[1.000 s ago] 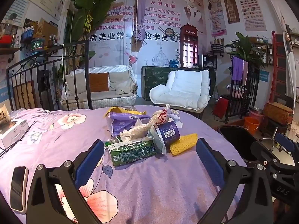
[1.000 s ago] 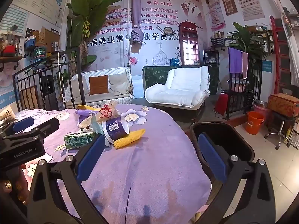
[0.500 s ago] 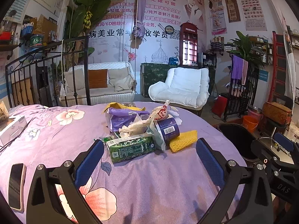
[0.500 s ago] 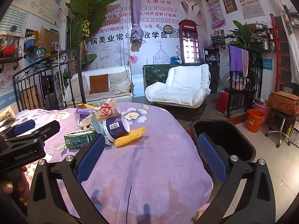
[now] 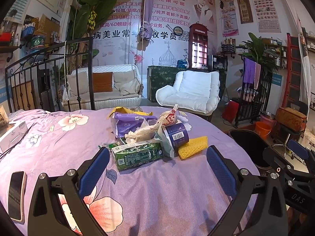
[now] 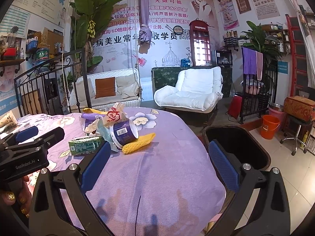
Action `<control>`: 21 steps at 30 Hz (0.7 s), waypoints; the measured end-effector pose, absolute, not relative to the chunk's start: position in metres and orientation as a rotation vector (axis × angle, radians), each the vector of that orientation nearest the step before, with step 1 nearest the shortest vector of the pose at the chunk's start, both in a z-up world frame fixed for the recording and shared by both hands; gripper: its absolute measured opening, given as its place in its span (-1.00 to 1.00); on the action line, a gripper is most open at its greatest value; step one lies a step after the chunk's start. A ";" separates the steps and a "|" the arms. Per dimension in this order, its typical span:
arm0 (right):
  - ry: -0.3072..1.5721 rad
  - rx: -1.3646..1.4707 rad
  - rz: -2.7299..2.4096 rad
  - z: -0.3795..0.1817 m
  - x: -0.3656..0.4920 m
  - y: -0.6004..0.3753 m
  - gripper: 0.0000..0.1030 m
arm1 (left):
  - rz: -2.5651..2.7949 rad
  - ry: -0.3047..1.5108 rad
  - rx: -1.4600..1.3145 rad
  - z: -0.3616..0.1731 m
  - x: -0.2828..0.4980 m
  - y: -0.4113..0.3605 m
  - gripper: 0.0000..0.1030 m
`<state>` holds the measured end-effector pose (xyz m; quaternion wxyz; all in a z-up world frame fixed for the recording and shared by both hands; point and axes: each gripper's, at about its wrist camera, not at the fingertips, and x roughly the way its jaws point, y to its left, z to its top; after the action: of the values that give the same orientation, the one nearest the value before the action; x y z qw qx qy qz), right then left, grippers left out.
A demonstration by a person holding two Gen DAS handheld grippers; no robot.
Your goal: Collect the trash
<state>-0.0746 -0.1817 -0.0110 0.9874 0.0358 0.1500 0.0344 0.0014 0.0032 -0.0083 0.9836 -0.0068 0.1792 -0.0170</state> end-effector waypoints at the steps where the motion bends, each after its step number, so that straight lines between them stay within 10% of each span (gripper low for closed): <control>1: 0.302 0.071 0.070 -0.011 -0.075 -0.182 0.91 | -0.034 0.360 -0.014 -0.009 0.001 0.003 0.91; 21: 0.310 0.075 0.074 -0.013 -0.075 -0.182 0.91 | -0.048 0.370 -0.015 -0.014 0.001 0.002 0.91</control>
<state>-0.0748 -0.1820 -0.0127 0.9867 0.0373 0.1542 0.0367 0.0012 0.0021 -0.0135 0.9826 -0.0073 0.1839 -0.0239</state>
